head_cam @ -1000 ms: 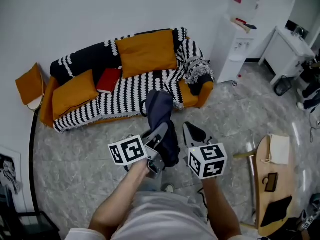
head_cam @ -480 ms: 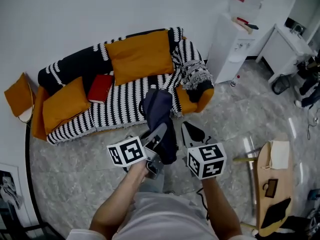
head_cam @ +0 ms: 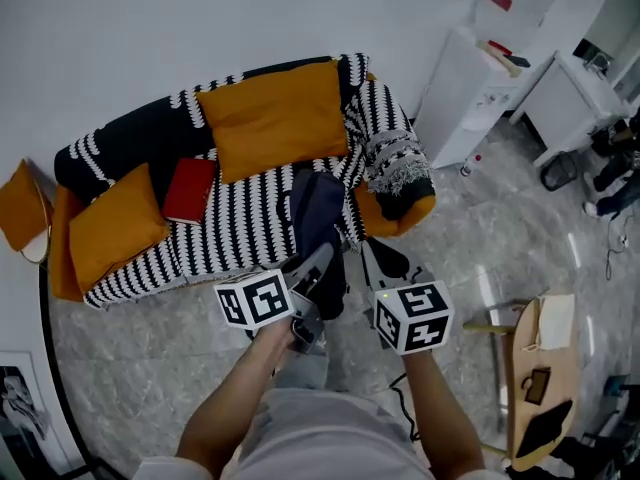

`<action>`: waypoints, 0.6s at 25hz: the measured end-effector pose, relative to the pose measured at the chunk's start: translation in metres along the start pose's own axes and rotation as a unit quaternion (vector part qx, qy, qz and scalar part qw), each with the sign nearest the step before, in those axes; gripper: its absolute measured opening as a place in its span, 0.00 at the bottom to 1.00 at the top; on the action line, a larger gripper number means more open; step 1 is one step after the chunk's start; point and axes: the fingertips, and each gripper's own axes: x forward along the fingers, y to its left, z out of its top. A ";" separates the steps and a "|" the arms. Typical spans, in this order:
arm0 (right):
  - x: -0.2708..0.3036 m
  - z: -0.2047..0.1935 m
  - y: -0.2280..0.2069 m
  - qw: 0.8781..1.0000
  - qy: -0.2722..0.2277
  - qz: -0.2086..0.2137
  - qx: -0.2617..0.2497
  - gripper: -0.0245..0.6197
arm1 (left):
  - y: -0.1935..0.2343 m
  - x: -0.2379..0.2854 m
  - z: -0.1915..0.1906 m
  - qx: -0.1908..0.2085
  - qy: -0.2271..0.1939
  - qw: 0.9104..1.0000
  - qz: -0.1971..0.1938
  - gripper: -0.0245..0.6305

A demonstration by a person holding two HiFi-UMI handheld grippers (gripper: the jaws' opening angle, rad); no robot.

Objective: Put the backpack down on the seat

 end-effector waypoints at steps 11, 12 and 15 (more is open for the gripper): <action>0.077 0.022 -0.014 0.999 0.035 -0.005 0.007 0.04 | 0.063 0.039 0.064 -0.011 0.001 1.000 0.006 0.05; 0.082 0.023 -0.017 0.999 0.037 -0.006 0.007 0.04 | 0.068 0.042 0.068 -0.011 0.000 1.000 0.008 0.05; 0.096 0.024 -0.023 0.999 0.042 -0.006 0.010 0.04 | 0.083 0.050 0.081 -0.008 0.000 1.000 0.017 0.05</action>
